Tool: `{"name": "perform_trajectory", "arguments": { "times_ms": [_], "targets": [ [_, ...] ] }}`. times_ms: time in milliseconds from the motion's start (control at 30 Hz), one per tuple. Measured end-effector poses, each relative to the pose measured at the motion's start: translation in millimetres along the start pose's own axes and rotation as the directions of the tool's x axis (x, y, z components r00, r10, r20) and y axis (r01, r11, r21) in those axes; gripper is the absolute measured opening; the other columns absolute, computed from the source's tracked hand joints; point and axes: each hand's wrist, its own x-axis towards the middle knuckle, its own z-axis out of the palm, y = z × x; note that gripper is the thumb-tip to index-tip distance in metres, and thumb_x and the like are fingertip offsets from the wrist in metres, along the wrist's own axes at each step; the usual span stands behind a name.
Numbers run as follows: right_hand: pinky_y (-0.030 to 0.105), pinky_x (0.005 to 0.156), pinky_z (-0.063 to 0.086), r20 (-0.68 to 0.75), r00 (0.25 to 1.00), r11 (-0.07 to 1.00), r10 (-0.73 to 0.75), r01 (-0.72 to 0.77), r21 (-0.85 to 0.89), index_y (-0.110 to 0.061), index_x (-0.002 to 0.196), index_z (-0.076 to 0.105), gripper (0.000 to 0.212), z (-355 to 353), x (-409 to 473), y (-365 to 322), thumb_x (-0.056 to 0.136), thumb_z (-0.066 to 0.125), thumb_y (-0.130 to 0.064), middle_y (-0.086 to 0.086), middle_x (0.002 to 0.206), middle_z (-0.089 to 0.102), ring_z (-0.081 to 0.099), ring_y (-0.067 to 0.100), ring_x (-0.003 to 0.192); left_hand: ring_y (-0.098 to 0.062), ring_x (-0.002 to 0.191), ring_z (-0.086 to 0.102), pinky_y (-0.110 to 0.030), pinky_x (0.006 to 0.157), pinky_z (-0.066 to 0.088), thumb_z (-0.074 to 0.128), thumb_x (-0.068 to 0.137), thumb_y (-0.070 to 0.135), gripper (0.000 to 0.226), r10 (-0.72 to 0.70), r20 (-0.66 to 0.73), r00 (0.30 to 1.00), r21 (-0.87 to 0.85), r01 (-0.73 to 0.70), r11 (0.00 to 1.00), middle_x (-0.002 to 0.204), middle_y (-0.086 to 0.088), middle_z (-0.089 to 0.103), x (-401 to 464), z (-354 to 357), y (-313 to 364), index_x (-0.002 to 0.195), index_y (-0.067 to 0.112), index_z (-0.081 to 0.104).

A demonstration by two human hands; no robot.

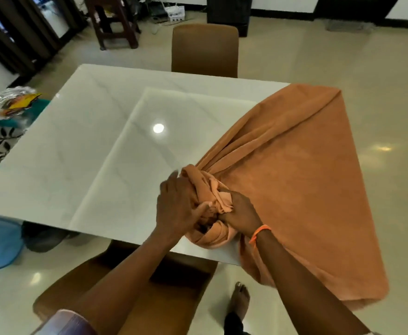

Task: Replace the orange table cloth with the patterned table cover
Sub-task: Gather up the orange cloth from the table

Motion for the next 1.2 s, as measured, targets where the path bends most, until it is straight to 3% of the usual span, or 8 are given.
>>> {"name": "perform_trajectory", "arguments": {
  "times_ms": [133,333,467,600,700,867,1000,1200],
  "targets": [
    [0.028,0.067,0.043,0.115,0.993,0.999,-0.006,0.002,0.038,-0.034,0.083,0.062,0.029,-32.7,5.7,16.4,0.062,0.07,-0.017,-0.008,0.087,0.068,0.063,0.015,0.083,-0.047,0.147,-0.003,-0.075,0.108,0.013,0.05,0.065,0.082,0.116,0.587,0.124,0.8,0.107,-0.599,0.794,0.163,-0.017,0.001,0.7,13.3,12.7,0.157,0.021,0.014],
    [0.025,0.089,0.047,0.242,0.969,0.975,-0.048,-0.007,0.221,-0.022,0.129,0.05,0.071,-54.1,-4.6,36.7,0.064,0.08,-0.013,-0.003,0.121,0.061,0.058,0.013,0.108,-0.046,0.138,0.03,-0.066,0.099,0.036,0.061,0.06,0.079,0.117,0.488,0.324,0.811,0.164,-0.556,0.815,0.157,-0.015,0.027,10.6,43.5,48.8,0.152,0.019,0.019],
    [0.026,0.106,0.041,0.09,0.996,0.952,-0.007,-0.02,0.304,-0.035,0.139,0.037,0.082,-65.1,-40.4,60.0,0.068,0.077,-0.047,-0.013,0.137,0.049,0.048,0.001,0.123,-0.033,0.1,0.061,-0.047,0.09,0.044,0.052,0.067,0.076,0.076,0.349,0.144,0.926,0.119,-0.366,0.923,0.112,-0.006,0.065,15.8,53.8,64.7,0.118,0.02,0.055],
    [0.036,0.108,0.038,0.019,0.996,0.956,0.09,-0.081,-0.281,-0.032,0.149,0.016,0.115,-64.2,-83.8,98.8,0.057,0.067,-0.079,-0.008,0.153,0.029,0.038,0.011,0.132,-0.028,0.081,0.067,-0.043,0.083,0.051,0.04,0.073,0.082,0.071,0.033,0.089,0.996,0.003,-0.033,0.999,0.088,-0.004,0.07,30.7,56.9,93.2,0.099,0.02,0.063],
    [0.044,0.082,0.051,-0.168,0.958,0.786,0.23,-0.285,-0.549,-0.025,0.139,0.029,0.075,-55.9,-107.8,129.5,0.075,0.06,-0.05,0.008,0.129,0.049,0.056,0.032,0.107,-0.026,0.103,0.062,-0.043,0.1,0.042,0.036,0.087,0.073,0.058,-0.285,0.285,0.915,0.007,0.295,0.955,0.106,0.001,0.066,41.2,43.4,119.8,0.107,0.023,0.058],
    [0.03,0.065,0.043,-0.475,0.83,0.913,0.293,-0.39,-0.118,-0.02,0.093,0.066,0.016,-102.4,-85.1,102.3,0.083,0.057,-0.026,0.01,0.088,0.071,0.065,0.034,0.083,-0.026,0.095,0.059,-0.043,0.097,0.042,0.046,0.096,0.046,0.035,-0.606,0.467,0.644,0.019,0.678,0.735,0.098,-0.004,0.063,52.6,39.8,137.8,0.101,0.017,0.064],
    [0.012,0.061,0.037,-0.608,0.766,0.978,0.21,-0.163,0.132,-0.024,0.082,0.064,0.009,-116.5,-60.4,21.5,0.087,0.059,-0.018,-0.009,0.078,0.064,0.058,0.007,0.071,-0.025,0.088,0.059,-0.039,0.087,0.05,0.05,0.088,0.06,0.048,-0.459,0.624,0.632,-0.209,0.702,0.681,0.102,-0.006,0.064,51.5,41.5,122.7,0.099,0.014,0.058],
    [0.053,0.099,0.043,-0.243,0.969,0.916,-0.05,-0.052,-0.397,-0.015,0.131,0.045,0.043,-43.8,-32.8,-12.8,0.092,0.044,-0.034,0.015,0.125,0.058,0.055,0.035,0.114,-0.017,0.085,0.058,-0.027,0.078,0.055,0.046,0.1,0.041,0.04,-0.184,0.865,0.468,-0.496,0.853,-0.162,0.088,-0.009,0.06,44.5,50.9,120.7,0.075,0.026,0.072]
  ]
}}
